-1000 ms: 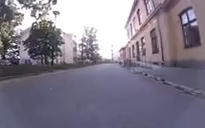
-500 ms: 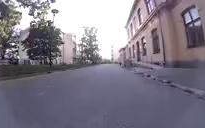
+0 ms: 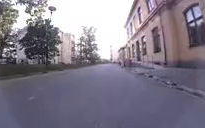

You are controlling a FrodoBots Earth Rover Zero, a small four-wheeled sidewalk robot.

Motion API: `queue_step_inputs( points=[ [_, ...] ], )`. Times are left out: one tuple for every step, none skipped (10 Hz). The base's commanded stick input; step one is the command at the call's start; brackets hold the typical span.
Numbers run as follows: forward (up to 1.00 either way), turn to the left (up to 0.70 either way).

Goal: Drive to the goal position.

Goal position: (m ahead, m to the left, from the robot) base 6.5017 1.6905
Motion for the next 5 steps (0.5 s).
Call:
queue_step_inputs(
  points=[
    [0.70, 0.00],
    [0.70, 0.00],
    [0.70, 0.00],
    [0.70, 0.00],
    [0.70, 0.00]
  ],
)
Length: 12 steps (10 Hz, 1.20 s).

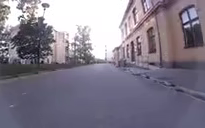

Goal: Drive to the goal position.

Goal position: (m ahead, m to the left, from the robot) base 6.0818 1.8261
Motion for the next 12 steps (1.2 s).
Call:
queue_step_inputs(
  points=[
    [0.70, 0.00],
    [0.70, 0.00],
    [0.70, 0.00],
    [0.70, 0.00],
    [0.70, 0.00],
    [0.70, 0.00],
    [0.70, 0.08],
    [0.70, 0.19],
    [0.70, 0.30],
    [0.70, 0.35],
    [0.70, 0.18],
    [0.70, 0.00]
  ],
)
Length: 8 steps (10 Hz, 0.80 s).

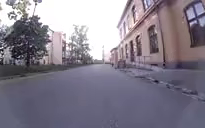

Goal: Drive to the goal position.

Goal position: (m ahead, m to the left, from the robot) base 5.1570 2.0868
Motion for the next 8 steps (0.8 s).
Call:
queue_step_inputs(
  points=[
    [0.70, 0.00],
    [0.70, 0.00],
    [0.70, 0.00],
    [0.70, 0.00],
    [0.70, 0.00],
    [0.70, 0.00],
    [0.70, 0.00],
    [0.70, 0.00]
  ],
)
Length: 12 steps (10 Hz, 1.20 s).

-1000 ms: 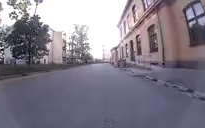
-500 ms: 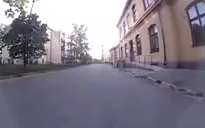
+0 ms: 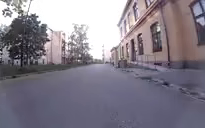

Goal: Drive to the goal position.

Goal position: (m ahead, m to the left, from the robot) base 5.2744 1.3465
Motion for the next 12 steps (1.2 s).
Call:
queue_step_inputs(
  points=[
    [0.70, 0.00],
    [0.70, 0.00],
    [0.70, 0.00],
    [0.70, 0.00],
    [0.70, 0.00],
    [0.70, 0.00],
    [0.70, 0.00],
    [0.70, 0.00],
    [0.70, 0.00],
    [0.70, 0.00],
    [0.70, 0.00],
    [0.70, 0.00]
  ],
)
